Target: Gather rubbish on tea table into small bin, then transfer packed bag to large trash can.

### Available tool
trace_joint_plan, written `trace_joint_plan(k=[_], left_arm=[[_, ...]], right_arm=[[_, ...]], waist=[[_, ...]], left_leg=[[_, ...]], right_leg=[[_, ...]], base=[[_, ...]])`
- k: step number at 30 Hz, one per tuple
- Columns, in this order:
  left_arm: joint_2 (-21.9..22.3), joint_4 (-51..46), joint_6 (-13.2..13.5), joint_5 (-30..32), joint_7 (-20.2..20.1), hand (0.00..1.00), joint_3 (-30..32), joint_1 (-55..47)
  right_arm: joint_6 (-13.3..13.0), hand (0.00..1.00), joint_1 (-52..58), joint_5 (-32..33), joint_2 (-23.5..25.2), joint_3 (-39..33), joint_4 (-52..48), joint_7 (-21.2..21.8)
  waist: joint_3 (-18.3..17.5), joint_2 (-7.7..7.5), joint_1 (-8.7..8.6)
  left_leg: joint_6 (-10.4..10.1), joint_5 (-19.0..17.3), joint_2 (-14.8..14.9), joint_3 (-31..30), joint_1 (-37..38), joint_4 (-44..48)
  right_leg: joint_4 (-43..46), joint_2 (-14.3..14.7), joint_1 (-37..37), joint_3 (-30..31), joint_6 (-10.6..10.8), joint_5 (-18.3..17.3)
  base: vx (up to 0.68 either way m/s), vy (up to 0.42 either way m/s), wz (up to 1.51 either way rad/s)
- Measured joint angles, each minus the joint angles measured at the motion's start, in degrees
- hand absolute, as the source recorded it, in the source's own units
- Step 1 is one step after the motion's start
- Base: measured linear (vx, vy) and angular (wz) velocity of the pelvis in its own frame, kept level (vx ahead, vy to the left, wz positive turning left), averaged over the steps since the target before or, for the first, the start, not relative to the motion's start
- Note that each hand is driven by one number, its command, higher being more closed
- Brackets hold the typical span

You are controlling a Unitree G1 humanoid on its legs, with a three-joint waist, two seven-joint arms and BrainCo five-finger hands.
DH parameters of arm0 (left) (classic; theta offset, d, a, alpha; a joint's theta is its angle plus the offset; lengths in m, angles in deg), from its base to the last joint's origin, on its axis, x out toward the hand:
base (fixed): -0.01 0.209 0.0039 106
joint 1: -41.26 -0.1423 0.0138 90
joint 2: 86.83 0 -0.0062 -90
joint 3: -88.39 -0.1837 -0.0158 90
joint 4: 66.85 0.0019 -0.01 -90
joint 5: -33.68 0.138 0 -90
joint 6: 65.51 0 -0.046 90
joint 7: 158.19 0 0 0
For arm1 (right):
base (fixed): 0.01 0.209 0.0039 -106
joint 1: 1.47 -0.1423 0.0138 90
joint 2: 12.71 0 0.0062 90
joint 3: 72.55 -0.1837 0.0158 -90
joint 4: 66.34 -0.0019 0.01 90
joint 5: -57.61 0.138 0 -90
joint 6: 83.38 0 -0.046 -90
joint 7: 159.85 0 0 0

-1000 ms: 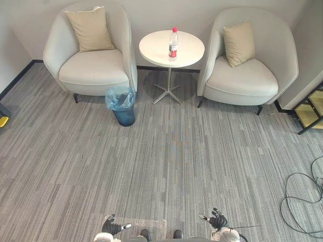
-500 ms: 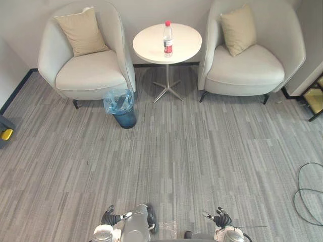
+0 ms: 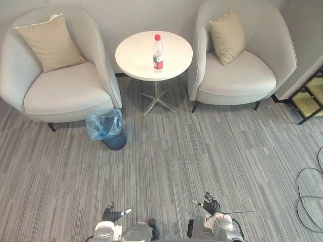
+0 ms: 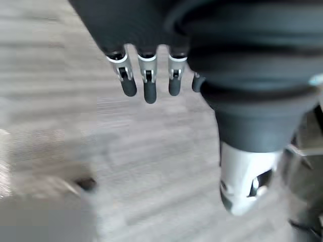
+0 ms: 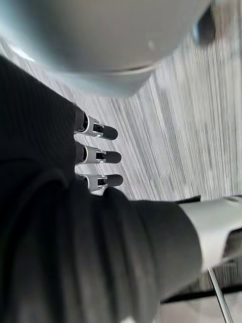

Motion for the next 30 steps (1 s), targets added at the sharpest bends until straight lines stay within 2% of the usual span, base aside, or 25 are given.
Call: trace_joint_plan(k=[2, 3, 4, 5, 6, 7, 8, 9, 11, 12, 13, 14, 16, 18, 19, 20, 21, 22, 24, 25, 26, 27, 28, 29, 30], left_arm=[[1.0, -0.4, 0.0, 0.1, -0.4, 0.00, -0.5, 0.0], [0.9, -0.7, 0.1, 0.1, -0.3, 0.00, -1.3, 0.0], [0.6, -0.6, 0.1, 0.1, -0.3, 0.00, -1.5, -0.1], [0.3, -0.6, 0.1, 0.2, -0.6, 0.00, -1.6, -0.4], [1.8, 0.7, 0.2, 0.3, -1.0, 0.00, -1.1, 0.7], [2.9, 0.8, 0.2, 0.4, -1.0, 0.00, -1.4, 0.8], [3.2, 0.8, 0.1, 0.5, -1.0, 0.00, -1.4, 0.9], [4.2, 1.3, 0.1, 1.1, -1.2, 0.00, -1.5, 1.2], [4.9, 1.0, 0.1, 1.4, -1.3, 0.00, -1.4, 1.5], [4.8, 0.2, 0.2, 1.4, -1.3, 0.00, -1.3, 1.5], [4.8, -0.5, 0.3, 1.4, -1.3, 0.00, -1.2, 1.5], [5.0, -0.9, 0.5, 1.4, -1.3, 0.00, -1.3, 1.8], [5.1, -1.9, 1.2, 1.4, -1.4, 0.00, -1.4, 1.8], [5.1, -2.3, 1.4, 1.4, -1.4, 0.00, -1.4, 2.5], [5.1, -2.3, 1.4, 1.4, -1.4, 0.00, -1.5, 2.6], [5.1, -2.4, 1.5, 1.4, -1.3, 0.00, -1.6, 2.6], [5.1, -2.5, 1.5, 1.4, -1.3, 0.00, -1.5, 2.5], [4.7, -2.4, 1.5, 1.4, -1.1, 0.00, -1.2, 2.9], [3.9, -2.3, 1.5, 1.3, -1.1, 0.00, -0.3, 3.2], [4.1, -2.2, 1.4, 1.2, -1.0, 0.00, 0.4, 3.4], [4.0, -1.7, 1.3, 1.3, -1.0, 0.00, 0.4, 3.4], [3.8, -1.5, 1.2, 1.2, -1.1, 0.00, 0.3, 3.3], [3.7, -0.6, 1.1, 1.3, -1.1, 0.00, 0.2, 3.2], [3.6, -0.3, 1.0, 1.3, -1.1, 0.00, 0.2, 3.2], [3.0, 0.7, 1.0, 1.3, -1.1, 0.00, -0.4, 3.1]], right_arm=[[-0.1, 0.00, -0.2, 0.0, 0.1, 0.3, -0.5, 0.0], [0.0, 0.00, 0.2, 0.0, 0.2, 0.5, -0.9, 0.0], [0.0, 0.00, 0.8, 0.0, 0.2, 0.6, -0.7, 0.0], [0.0, 0.00, 2.1, -0.1, 0.6, 0.6, -0.5, 0.0], [-0.1, 0.00, 0.7, 0.0, -1.0, 0.5, -0.5, 0.0], [0.0, 0.00, 0.6, 0.0, -2.0, 0.5, 0.4, 0.0], [0.1, 0.00, 0.8, 0.1, -2.3, 0.1, 0.5, 0.0], [0.1, 0.00, 1.0, 0.0, -3.0, -0.2, 0.4, -0.1], [0.3, 0.00, 1.7, 0.1, -3.7, 0.0, 0.5, -0.2], [0.4, 0.00, 2.5, 0.2, -3.6, 0.0, 0.7, -0.5], [0.4, 0.00, 2.9, 0.4, -3.4, 0.0, 1.0, -0.6], [0.3, 0.00, 3.3, 1.4, -3.3, -0.2, 1.6, -0.8], [0.3, 0.00, 3.4, 1.5, -3.3, -0.4, 2.0, -0.9], [0.4, 0.00, 2.9, 1.5, -3.0, -1.3, 2.6, -0.9], [0.5, 0.00, 2.9, 1.4, -2.6, -2.0, 2.6, -1.0], [0.6, 0.00, 2.9, 1.4, -2.4, -2.1, 2.7, -1.1], [0.6, 0.00, 2.9, 1.4, -2.2, -2.1, 2.7, -1.1], [0.6, 0.00, 2.5, 1.3, -1.1, -1.7, 2.6, -1.3], [0.6, 0.00, 1.9, 1.3, 0.4, -0.9, 2.6, -1.2], [0.6, 0.00, 1.7, 1.1, 0.7, 0.2, 2.6, -1.0], [0.5, 0.00, 1.6, 1.0, 0.8, 0.5, 2.5, -0.6], [0.5, 0.00, 1.6, 1.0, 0.8, 0.5, 2.4, -0.5], [0.5, 0.00, 1.6, 0.9, 0.9, 0.3, 2.4, -0.4], [0.5, 0.00, 1.6, 0.7, 0.9, 0.2, 2.4, -0.4], [0.5, 0.00, 1.6, -0.3, 1.0, 0.1, 2.4, -0.3]], waist=[[0.3, 0.02, -0.56], [0.0, -1.15, -0.87], [-0.4, -2.01, -0.96], [-1.2, -4.24, -1.00], [-0.9, -1.20, -0.55], [-1.3, -0.20, -1.61], [-1.3, 0.32, -1.74], [-0.8, 1.84, -2.10], [-0.2, 2.80, -2.52], [0.3, 2.56, -2.18], [0.5, 2.32, -1.62], [0.8, 1.49, -1.49], [0.9, 1.49, -1.00], [1.1, 1.10, -0.18], [1.1, 0.96, -0.06], [1.1, 0.98, 0.37], [1.0, 0.92, 0.79], [0.8, -0.13, 1.53], [0.9, -1.05, 1.66], [1.0, -1.23, 2.23], [0.9, -1.33, 2.53], [0.8, -1.51, 2.53], [0.5, -2.11, 2.41], [0.4, -2.22, 2.23], [0.1, -2.74, 1.78]], left_leg=[[-0.3, -0.1, 1.8, -1.3, 2.8, -0.4], [-1.7, -1.0, 1.8, -2.3, 4.9, -0.8], [-3.1, -1.8, 1.1, -2.9, 5.3, -0.7], [-5.6, -3.5, 0.0, -4.1, 6.8, -0.8], [-7.0, -5.1, 3.3, -6.2, 8.0, -0.2], [-7.0, -5.2, 4.9, -8.0, 6.6, 2.9], [-7.0, -5.2, 5.7, -8.4, 5.5, 5.0], [-7.5, -4.7, 8.4, -10.8, 0.7, 15.4], [-8.2, -1.3, 12.4, -12.0, -5.9, 31.1], [-8.1, -2.4, 14.8, -10.3, -9.5, 40.5], [-7.7, -3.2, 15.1, -8.3, -11.7, 43.4], [-7.3, -4.2, 14.6, -5.6, -14.7, 42.3], [-6.8, -4.8, 12.8, -2.5, -18.3, 35.8], [-6.2, -3.2, 8.3, -0.6, -20.7, 21.3], [-6.5, -0.4, 6.2, 0.4, -20.8, 13.6], [-4.9, 6.2, 4.2, 0.3, -20.5, 6.9], [-4.4, 8.8, 3.8, 0.2, -20.0, 5.9], [-1.8, 9.7, 2.6, 0.8, -18.6, 5.8], [-0.9, 6.5, 3.0, 1.7, -19.2, 9.4], [-0.5, 4.2, 3.5, 3.4, -17.9, 11.6], [-0.3, 2.9, 3.2, 4.4, -15.0, 11.2], [0.0, 2.6, 2.8, 4.8, -13.5, 10.7], [0.4, 1.4, 1.3, 4.8, -9.6, 8.2], [0.4, 0.8, 0.8, 4.6, -8.2, 7.3], [0.4, -0.1, -0.3, 3.5, -5.1, 5.6]], right_leg=[[-11.0, 1.9, -2.3, 0.8, -0.3, 3.7], [-19.7, 2.4, -2.0, 1.8, -0.4, 10.1], [-23.3, 2.4, -1.7, 2.8, -0.6, 14.3], [-25.7, 1.5, -2.1, 4.7, -2.9, 19.9], [-18.0, 3.5, -3.7, 4.0, -3.5, 14.7], [-17.8, 4.5, -3.3, 3.2, -3.6, 10.4], [-18.3, 4.9, -2.8, 2.4, -3.8, 9.7], [-20.7, 6.5, 0.0, 0.3, -4.1, 8.7], [-24.7, 8.7, 5.6, -1.8, -5.0, 8.0], [-28.0, 9.9, 10.5, -2.6, -6.0, 7.5], [-30.5, 10.3, 13.7, -2.9, -6.2, 7.4], [-34.4, 10.5, 17.8, -3.9, -5.5, 8.2], [-37.4, 10.4, 20.7, -4.8, -5.5, 8.8], [-39.4, 9.6, 23.2, -4.8, -4.5, 8.2], [-40.0, 9.1, 24.2, -4.8, -3.8, 7.8], [-40.4, 8.9, 25.2, -3.8, -2.7, 7.2], [-40.6, 8.8, 25.5, -3.1, -2.2, 6.9], [-41.2, 7.6, 26.3, -0.8, -1.4, 6.8], [-39.7, 6.8, 26.0, 1.2, -0.7, 6.8], [-32.5, 5.5, 24.1, 3.6, 1.5, 5.4], [-23.3, 4.3, 21.5, 4.7, 2.5, 4.7], [-18.2, 3.4, 20.0, 5.1, 2.6, 4.8], [-7.3, 0.8, 16.3, 5.1, 3.2, 6.5], [-4.0, 0.0, 15.3, 4.9, 3.2, 6.5], [2.5, -1.7, 13.4, 3.8, 2.9, 4.3]], base=[[0.42, -0.219, 0.23], [0.47, -0.286, 0.31], [0.38, -0.234, 0.40], [0.48, -0.308, 0.10], [0.44, -0.303, 0.15], [0.51, -0.365, 0.07], [0.44, -0.356, 0.41], [0.36, -0.292, 0.45], [0.37, -0.224, 0.54], [0.37, -0.161, 0.39], [0.34, -0.149, 0.33], [0.40, -0.162, 0.24], [0.38, -0.077, 0.14], [0.35, 0.040, 0.03], [0.40, 0.106, -0.08], [0.33, 0.090, -0.20], [0.44, 0.141, -0.49], [0.44, 0.141, -0.48], [0.47, 0.162, -0.38], [0.38, 0.172, -0.47], [0.37, 0.173, -0.49], [0.35, 0.159, -0.32], [0.28, 0.094, -0.10], [0.34, 0.078, 0.10], [0.41, 0.029, 0.40]])
